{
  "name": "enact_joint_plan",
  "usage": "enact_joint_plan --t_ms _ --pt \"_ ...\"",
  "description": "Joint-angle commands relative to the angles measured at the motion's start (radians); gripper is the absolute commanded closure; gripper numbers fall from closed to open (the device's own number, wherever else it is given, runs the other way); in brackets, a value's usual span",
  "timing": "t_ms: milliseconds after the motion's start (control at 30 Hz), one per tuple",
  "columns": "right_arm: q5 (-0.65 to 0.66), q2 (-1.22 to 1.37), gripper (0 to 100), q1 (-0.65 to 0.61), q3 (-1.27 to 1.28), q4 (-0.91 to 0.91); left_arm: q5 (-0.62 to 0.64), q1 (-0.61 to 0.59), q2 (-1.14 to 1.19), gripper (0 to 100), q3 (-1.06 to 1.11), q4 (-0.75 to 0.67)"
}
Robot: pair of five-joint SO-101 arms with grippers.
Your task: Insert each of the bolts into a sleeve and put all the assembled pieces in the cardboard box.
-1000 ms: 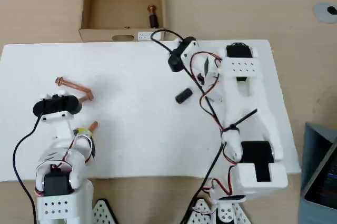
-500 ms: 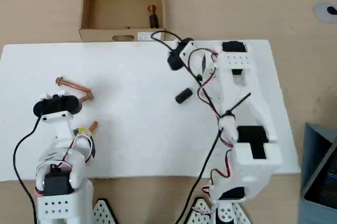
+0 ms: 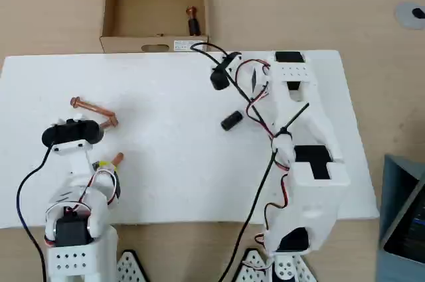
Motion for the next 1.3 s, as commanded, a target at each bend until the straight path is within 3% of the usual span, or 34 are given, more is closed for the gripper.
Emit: enact_joint_plan --t_ms 0,67,333,867,967,1100,1267 --pt "0.002 0.021 93.1 0.005 -0.024 -0.015 -0.006 -0.009 -0.007 100 -0.003 -0.012" --pt "0.002 0.03 98.8 0.005 -0.024 -0.014 -0.006 -0.009 -0.007 100 -0.003 -0.012" --pt "0.002 -0.047 98.8 -0.01 -0.031 0.037 -0.006 -0.009 -0.007 100 -0.003 -0.012" --pt "-0.133 -0.625 98.8 -0.05 -0.022 0.379 -0.008 -0.002 -0.007 100 -0.003 -0.014" --pt "-0.196 -0.717 98.8 -0.048 -0.022 0.436 -0.008 0.0 -0.007 100 -0.003 -0.014" --pt "-0.385 -0.849 98.8 -0.047 -0.012 0.471 -0.002 -0.008 -0.007 100 -0.005 -0.012" --pt "-0.571 -1.018 98.8 -0.047 0.154 0.468 0.017 -0.009 -0.007 100 -0.048 -0.009"
